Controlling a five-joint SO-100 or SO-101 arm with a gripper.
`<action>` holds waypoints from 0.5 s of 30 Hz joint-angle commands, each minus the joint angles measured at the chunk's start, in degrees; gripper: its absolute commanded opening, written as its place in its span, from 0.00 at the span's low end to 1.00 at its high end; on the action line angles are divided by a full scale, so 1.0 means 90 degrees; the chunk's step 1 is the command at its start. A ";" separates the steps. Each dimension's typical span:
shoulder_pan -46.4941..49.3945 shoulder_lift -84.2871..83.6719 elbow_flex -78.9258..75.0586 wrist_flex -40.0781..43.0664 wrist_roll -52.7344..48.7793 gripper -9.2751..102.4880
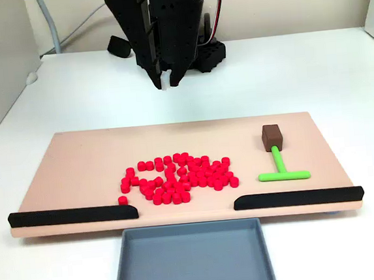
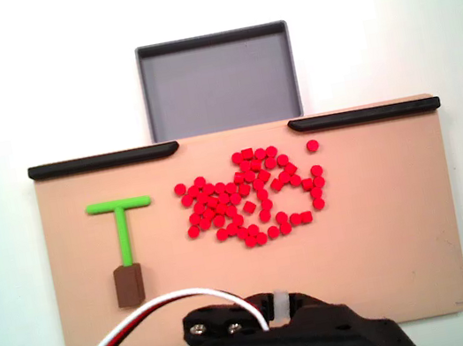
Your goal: Grasp a green tool by the dark brown handle.
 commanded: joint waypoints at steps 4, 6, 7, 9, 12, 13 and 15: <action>-0.0195 0.0049 -0.0088 -0.0010 0.0049 0.08; -0.0195 0.0059 -0.0088 -0.0010 0.0049 0.08; -0.0195 0.0059 -0.0088 -0.0010 0.0049 0.08; -0.0195 0.0068 -0.0088 -0.0010 0.0049 0.08; -0.0195 0.0078 -0.0088 -0.0010 0.0049 0.08; -0.0195 0.0088 -0.0088 -0.0010 0.0049 0.08; -0.0195 0.0098 -0.0088 -0.0010 0.0049 0.08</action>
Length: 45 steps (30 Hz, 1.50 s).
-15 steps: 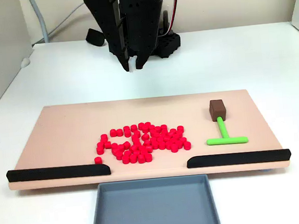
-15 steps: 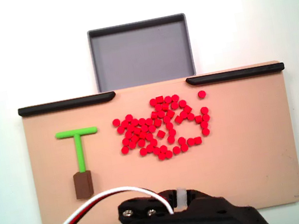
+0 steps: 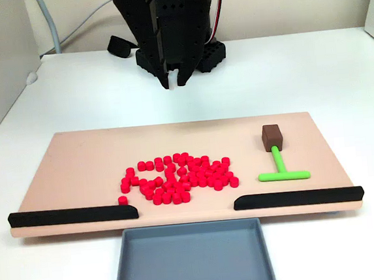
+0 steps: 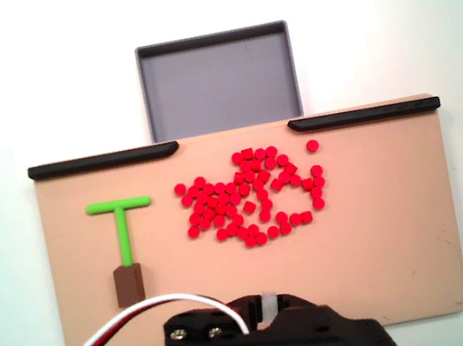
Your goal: Grasp a green tool by the dark brown handle.
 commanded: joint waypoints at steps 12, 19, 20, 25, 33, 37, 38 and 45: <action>0.0117 0.0088 -0.0098 -0.0020 -0.0029 0.08; 0.0195 0.0059 -0.0098 -0.0020 0.0039 0.08; 0.0195 0.0039 -0.0098 -0.0020 0.0039 0.08; 0.0137 -0.0078 -0.0098 -0.0020 0.0039 0.08; 0.0029 -0.0156 -0.0098 -0.0020 -0.0029 0.08; -0.0088 -0.0176 -0.0098 -0.0020 -0.0088 0.08; -0.0146 -0.0176 -0.0098 -0.0020 -0.0088 0.08; -0.0684 -0.0273 -0.0186 -0.0020 0.0156 0.08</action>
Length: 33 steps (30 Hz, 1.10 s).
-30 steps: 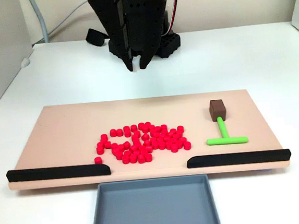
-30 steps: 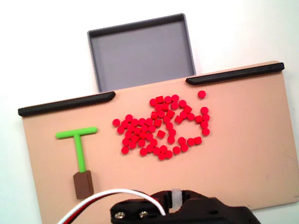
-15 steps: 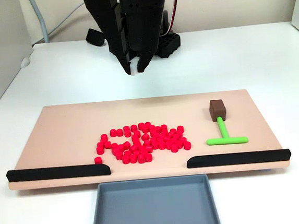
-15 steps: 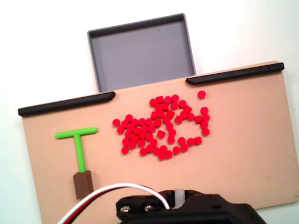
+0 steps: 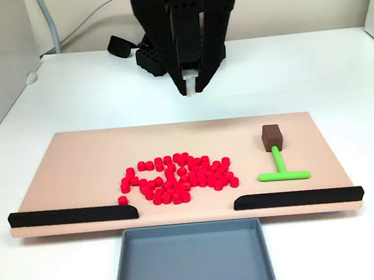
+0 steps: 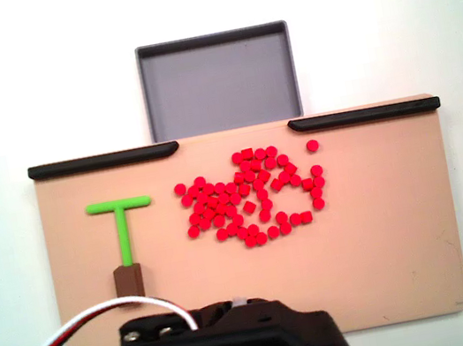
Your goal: Grasp a green tool by the dark brown handle.
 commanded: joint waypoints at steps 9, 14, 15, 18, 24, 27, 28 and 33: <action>-0.0986 -0.0088 -0.0195 -0.0127 0.0693 0.08; -0.1172 -0.0195 -0.0205 -0.0508 0.0723 0.08; -0.1182 -0.0244 -0.0215 -0.0518 0.0723 0.08; -0.1260 -0.0332 -0.0215 -0.0664 0.0752 0.08; -0.1396 -0.0449 -0.0215 -0.0684 0.0947 0.11; -0.1416 -0.0479 -0.0215 -0.0684 0.1230 0.14; -0.1416 -0.0479 -0.0215 -0.0684 0.1279 0.15; -0.1357 -0.0508 -0.0205 -0.0684 0.1328 0.22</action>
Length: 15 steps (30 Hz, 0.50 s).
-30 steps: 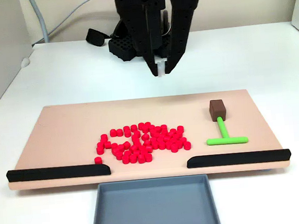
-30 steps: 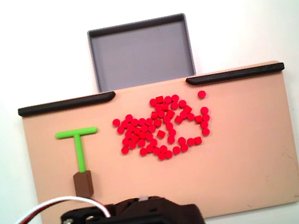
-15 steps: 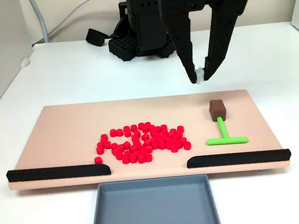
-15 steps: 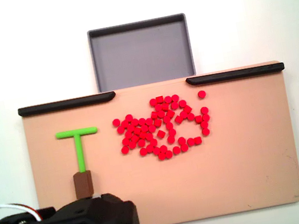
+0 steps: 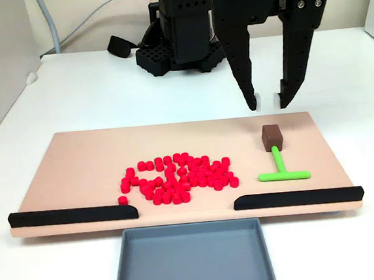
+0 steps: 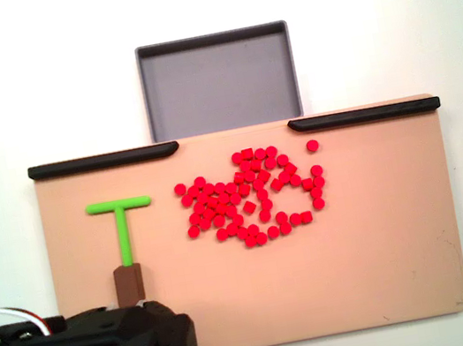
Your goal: Grasp a green tool by the dark brown handle.
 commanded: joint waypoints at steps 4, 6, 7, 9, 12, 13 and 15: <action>0.0029 -0.0068 -0.0205 -0.0010 0.0029 0.25; 0.0039 -0.0127 -0.0205 -0.0010 0.0010 0.25; 0.0049 -0.0146 -0.0195 -0.0010 -0.0010 0.25; 0.0059 -0.0176 -0.0205 -0.0010 -0.0059 0.25; 0.0068 -0.0234 -0.0205 -0.0098 -0.0098 0.26; 0.0068 -0.0264 -0.0205 -0.0166 -0.0117 0.26; 0.0098 -0.0332 -0.0205 -0.0234 -0.0205 0.26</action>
